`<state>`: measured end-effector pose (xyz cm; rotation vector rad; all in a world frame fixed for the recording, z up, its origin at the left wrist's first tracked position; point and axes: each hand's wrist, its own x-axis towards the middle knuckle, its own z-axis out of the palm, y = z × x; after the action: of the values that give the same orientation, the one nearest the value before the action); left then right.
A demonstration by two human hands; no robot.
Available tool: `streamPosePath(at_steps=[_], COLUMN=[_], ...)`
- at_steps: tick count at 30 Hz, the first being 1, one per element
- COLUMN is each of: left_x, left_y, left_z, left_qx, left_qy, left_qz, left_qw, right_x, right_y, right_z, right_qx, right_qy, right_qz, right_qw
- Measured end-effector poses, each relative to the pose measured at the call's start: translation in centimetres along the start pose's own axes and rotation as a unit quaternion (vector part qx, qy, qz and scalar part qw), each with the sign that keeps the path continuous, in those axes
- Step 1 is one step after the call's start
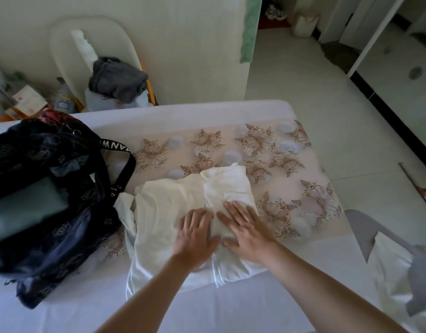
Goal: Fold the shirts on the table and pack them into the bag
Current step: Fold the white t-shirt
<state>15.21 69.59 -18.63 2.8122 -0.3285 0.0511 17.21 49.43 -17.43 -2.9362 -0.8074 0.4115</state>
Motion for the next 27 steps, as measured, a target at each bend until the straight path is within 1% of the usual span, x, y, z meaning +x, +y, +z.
streamPosePath(at_steps=[2, 4, 8, 11, 13, 15, 17, 19, 21, 23, 24, 25, 27], left_x=[-0.9, -0.8, 0.5, -0.4, -1.8, -2.8, -3.3, -3.1, -2.3, -1.3, -0.7, -0.1, 1.0], left_y=[0.1, 1.0, 4.8, 6.4, 6.5, 6.2, 5.4, 3.9, 1.8, -0.8, -2.2, -3.6, -6.4], left_z=[1.0, 1.4, 1.8, 2.8, 3.0, 2.5, 1.5, 0.0, -2.0, -3.8, -4.8, -5.7, -6.9], left_qx=[0.012, 0.017, -0.005, 0.004, 0.005, -0.028, -0.101, -0.150, -0.146, -0.108, -0.065, -0.014, 0.060], left_qy=[-0.056, -0.104, -0.157, -0.184, -0.199, -0.180, -0.135, -0.041, 0.047, 0.087, 0.089, 0.067, -0.027], left_qz=[0.030, 0.068, 0.099, 0.150, 0.160, 0.160, 0.140, 0.098, 0.041, -0.018, -0.048, -0.074, -0.118], left_qw=[0.998, 0.992, 0.983, 0.971, 0.967, 0.970, 0.976, 0.983, 0.987, 0.990, 0.993, 0.995, 0.991], right_x=[-0.3, -1.3, -4.2, -5.7, -5.9, -5.7, -5.1, -4.0, -2.3, -0.4, 0.6, 1.5, 3.4], right_y=[1.6, 3.3, 6.8, 8.0, 7.3, 5.6, 3.3, 0.9, -1.1, -2.9, -3.7, -4.4, -5.6], right_z=[-0.1, -0.5, -1.8, -2.6, -3.0, -3.3, -3.5, -3.8, -4.2, -4.7, -5.0, -5.2, -5.6], right_qx=[-0.018, -0.016, -0.011, -0.012, -0.023, -0.007, 0.007, 0.012, 0.017, 0.031, 0.043, 0.057, 0.073], right_qy=[-0.034, -0.046, -0.083, -0.096, -0.088, -0.068, -0.055, -0.042, -0.028, -0.025, -0.021, -0.014, 0.011], right_qz=[0.011, 0.039, 0.121, 0.178, 0.176, 0.139, 0.096, 0.074, 0.051, 0.024, 0.012, 0.000, -0.027], right_qw=[0.999, 0.998, 0.989, 0.979, 0.980, 0.988, 0.994, 0.996, 0.998, 0.999, 0.999, 0.998, 0.997])
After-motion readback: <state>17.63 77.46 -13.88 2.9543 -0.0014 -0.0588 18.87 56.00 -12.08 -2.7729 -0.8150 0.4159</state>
